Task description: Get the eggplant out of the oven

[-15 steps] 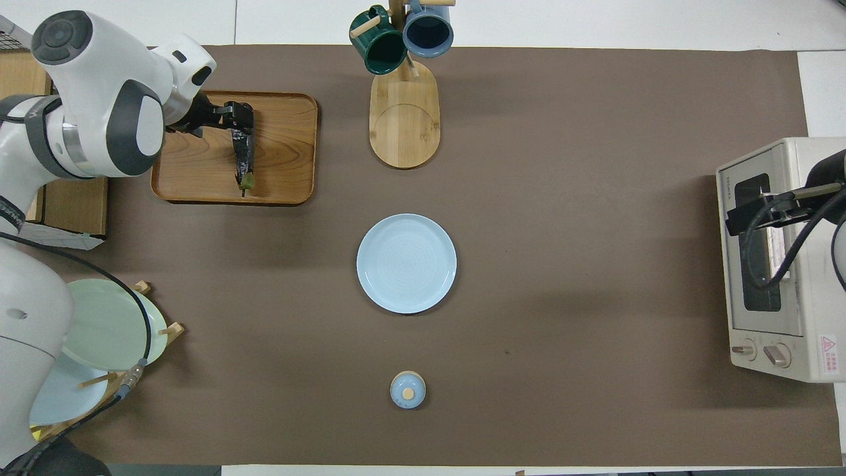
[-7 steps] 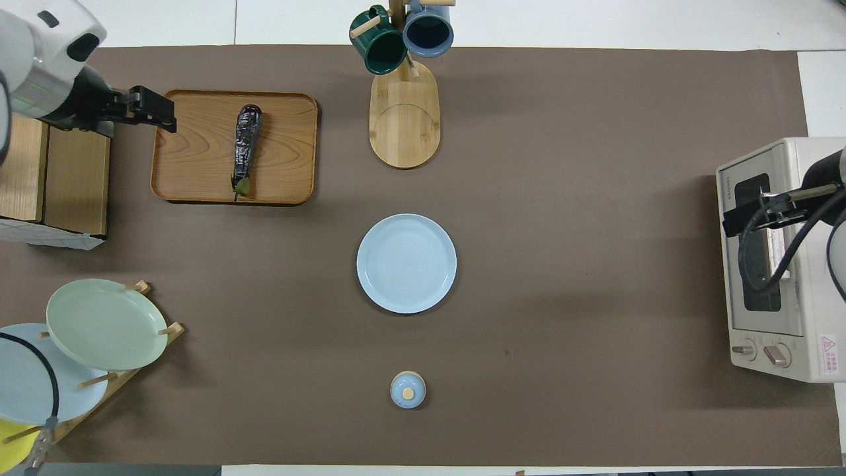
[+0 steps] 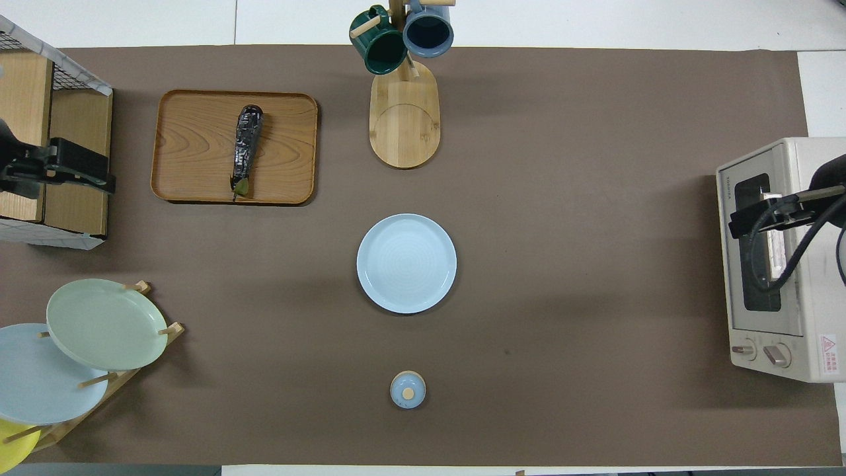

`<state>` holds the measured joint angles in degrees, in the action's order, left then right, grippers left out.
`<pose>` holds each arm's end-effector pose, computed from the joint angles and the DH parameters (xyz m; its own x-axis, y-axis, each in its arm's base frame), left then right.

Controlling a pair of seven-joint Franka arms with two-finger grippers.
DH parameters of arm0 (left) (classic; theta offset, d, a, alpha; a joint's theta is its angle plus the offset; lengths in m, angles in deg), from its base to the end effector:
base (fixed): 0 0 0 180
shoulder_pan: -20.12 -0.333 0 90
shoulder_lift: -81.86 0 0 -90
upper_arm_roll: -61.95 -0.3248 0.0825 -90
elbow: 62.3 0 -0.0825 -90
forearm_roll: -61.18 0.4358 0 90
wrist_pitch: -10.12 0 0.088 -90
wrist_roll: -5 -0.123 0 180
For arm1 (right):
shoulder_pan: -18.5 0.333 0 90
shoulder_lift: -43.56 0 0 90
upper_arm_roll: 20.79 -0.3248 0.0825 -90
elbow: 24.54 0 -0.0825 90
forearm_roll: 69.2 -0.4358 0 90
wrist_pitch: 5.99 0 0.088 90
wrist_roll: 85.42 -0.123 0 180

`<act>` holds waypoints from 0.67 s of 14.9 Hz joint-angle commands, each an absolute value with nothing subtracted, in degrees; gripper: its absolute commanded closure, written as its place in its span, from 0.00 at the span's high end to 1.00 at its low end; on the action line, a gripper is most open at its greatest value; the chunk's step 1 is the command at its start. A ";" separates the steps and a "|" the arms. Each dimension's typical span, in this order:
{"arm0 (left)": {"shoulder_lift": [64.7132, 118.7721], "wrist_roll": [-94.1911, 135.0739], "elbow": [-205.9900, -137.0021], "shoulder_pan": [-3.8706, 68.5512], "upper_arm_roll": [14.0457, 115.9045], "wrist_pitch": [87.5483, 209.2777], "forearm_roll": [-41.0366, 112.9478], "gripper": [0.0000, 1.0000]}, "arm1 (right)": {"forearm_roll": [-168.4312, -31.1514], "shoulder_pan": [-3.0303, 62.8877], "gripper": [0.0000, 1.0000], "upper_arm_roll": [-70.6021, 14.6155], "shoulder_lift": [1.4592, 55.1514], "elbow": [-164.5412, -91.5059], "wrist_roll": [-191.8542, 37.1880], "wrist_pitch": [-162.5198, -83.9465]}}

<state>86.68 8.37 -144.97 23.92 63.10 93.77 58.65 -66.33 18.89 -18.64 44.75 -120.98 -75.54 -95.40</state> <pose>0.6181 -0.0588 0.6228 0.9971 -0.0323 -0.0694 -0.0295 -0.9987 0.0418 0.5918 -0.0246 0.5705 0.9841 0.1408 -0.1087 0.1449 -0.9890 0.0309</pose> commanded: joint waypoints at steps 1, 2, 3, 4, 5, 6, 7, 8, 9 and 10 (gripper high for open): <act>82.22 8.60 -154.21 23.73 63.44 96.06 60.30 1.00 | -65.60 18.77 1.00 -18.77 45.67 -122.01 -76.98 -95.54; 81.51 8.86 -155.45 23.81 63.44 97.03 60.65 1.00 | -66.03 18.51 1.00 -18.68 45.58 -121.92 -78.03 -95.63; 80.90 9.04 -157.20 23.81 63.44 98.26 60.65 1.00 | -66.65 18.07 1.00 -18.51 45.58 -121.83 -79.86 -95.64; 80.02 9.13 -158.79 23.81 63.44 99.49 60.65 1.00 | -66.74 17.28 1.00 -18.51 45.49 -121.74 -81.45 -95.72; 79.23 9.04 -160.37 23.73 63.44 100.81 60.65 1.00 | -66.74 17.19 1.00 -18.51 45.49 -121.74 -81.64 -95.72; 78.96 8.95 -160.64 23.64 63.44 101.60 60.65 1.00 | -66.74 17.27 1.00 -18.59 45.49 -121.74 -81.90 -95.55; 79.04 8.95 -160.39 23.73 63.44 101.61 60.65 1.00 | -66.74 17.36 1.00 -18.60 45.49 -121.74 -81.99 -95.37; 79.05 8.95 -160.12 23.64 63.44 100.39 60.83 1.00 | -66.74 17.36 1.00 -18.60 45.49 -121.74 -82.17 -95.28; 78.87 8.78 -159.77 23.38 63.70 98.38 61.00 1.00 | -66.74 17.36 1.00 -18.60 45.49 -121.74 -82.17 -95.37; 79.30 8.78 -158.29 22.68 64.14 96.71 61.00 1.00 | -66.74 17.36 1.00 -18.60 45.49 -121.74 -82.17 -95.37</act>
